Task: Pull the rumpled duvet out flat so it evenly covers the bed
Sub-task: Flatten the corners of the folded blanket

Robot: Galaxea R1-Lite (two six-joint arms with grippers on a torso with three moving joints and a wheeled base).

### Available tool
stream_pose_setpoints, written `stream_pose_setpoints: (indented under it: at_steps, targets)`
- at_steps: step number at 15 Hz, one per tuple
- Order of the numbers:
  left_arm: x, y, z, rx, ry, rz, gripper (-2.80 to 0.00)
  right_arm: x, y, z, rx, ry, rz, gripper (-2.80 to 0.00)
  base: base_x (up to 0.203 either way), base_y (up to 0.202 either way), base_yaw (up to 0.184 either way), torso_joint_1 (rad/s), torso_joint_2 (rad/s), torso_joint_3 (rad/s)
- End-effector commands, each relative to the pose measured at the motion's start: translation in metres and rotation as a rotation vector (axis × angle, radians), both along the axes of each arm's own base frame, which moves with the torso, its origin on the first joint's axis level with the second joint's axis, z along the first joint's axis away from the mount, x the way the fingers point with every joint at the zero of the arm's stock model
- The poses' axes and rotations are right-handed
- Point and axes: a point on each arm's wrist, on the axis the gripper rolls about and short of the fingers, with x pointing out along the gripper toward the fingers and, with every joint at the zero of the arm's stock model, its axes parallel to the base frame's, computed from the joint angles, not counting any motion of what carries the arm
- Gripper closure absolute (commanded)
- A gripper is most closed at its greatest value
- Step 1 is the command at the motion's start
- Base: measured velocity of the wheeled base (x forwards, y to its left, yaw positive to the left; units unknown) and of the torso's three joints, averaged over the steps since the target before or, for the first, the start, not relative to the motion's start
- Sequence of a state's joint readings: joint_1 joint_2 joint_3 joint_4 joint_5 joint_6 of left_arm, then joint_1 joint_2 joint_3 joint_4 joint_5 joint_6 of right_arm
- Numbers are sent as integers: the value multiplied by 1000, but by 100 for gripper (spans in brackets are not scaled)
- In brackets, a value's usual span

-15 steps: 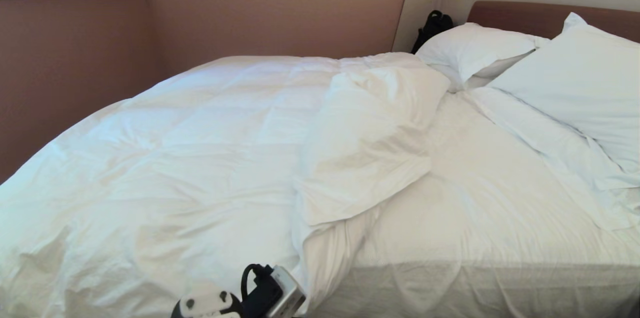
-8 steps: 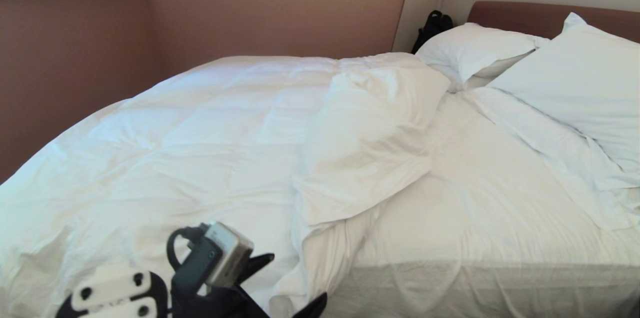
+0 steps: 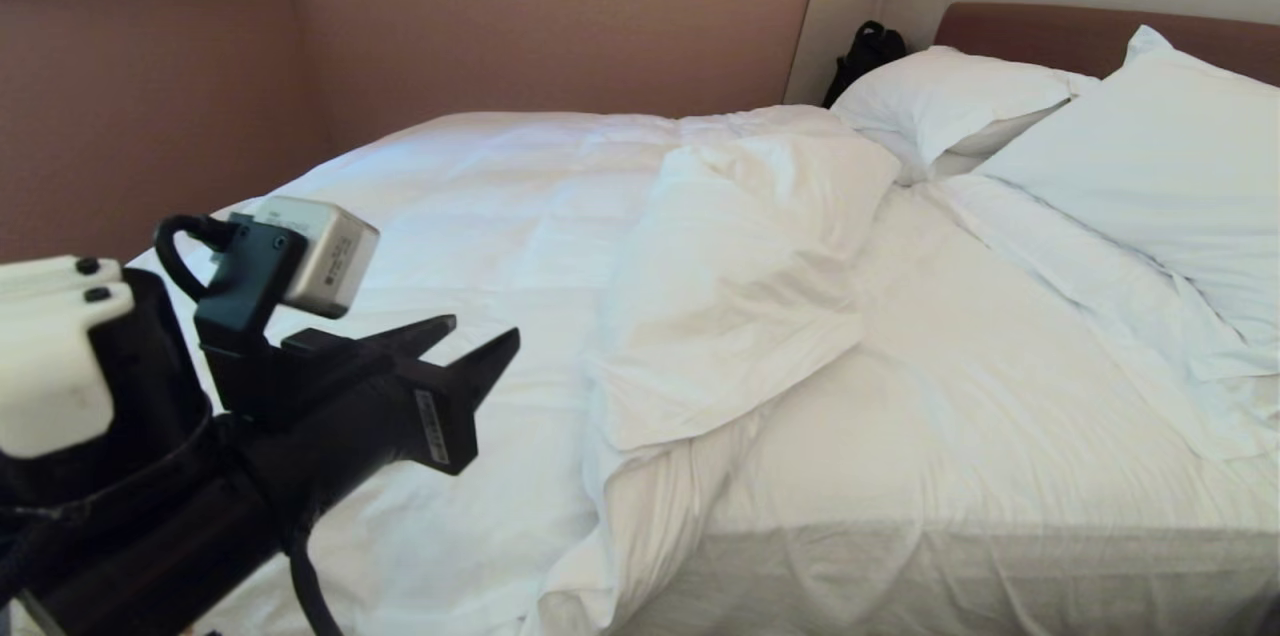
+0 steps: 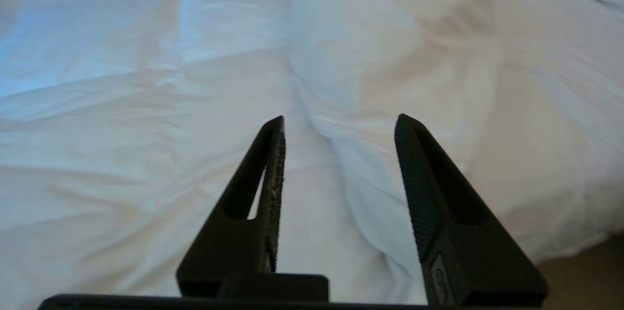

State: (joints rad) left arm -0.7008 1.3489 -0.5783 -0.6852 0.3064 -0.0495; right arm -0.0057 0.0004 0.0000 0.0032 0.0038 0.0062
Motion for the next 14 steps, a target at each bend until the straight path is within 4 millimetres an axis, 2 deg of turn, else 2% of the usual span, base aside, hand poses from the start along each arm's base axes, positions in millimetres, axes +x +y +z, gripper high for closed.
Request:
stream_pose_setpoints:
  at_steps: [1, 4, 10, 12, 14]
  targets:
    - [12, 21, 13, -15, -42, 117, 0, 0, 0, 0, 0, 1, 0, 0, 0, 0, 0, 0, 0, 0]
    - [5, 32, 24, 33, -107, 156, 0, 0, 0, 0, 0, 0, 0, 0, 0, 0, 0, 0, 0, 0]
    - [-5, 45, 31, 204, -160, 431, 0, 0, 0, 0, 0, 1, 0, 0, 0, 0, 0, 0, 0, 0]
    - [-6, 50, 36, 205, -167, 489, 0, 0, 0, 0, 0, 1, 0, 0, 0, 0, 0, 0, 0, 0]
    - [-2, 53, 33, 245, -127, 557, 0, 0, 0, 0, 0, 0, 0, 0, 0, 0, 0, 0, 0, 0]
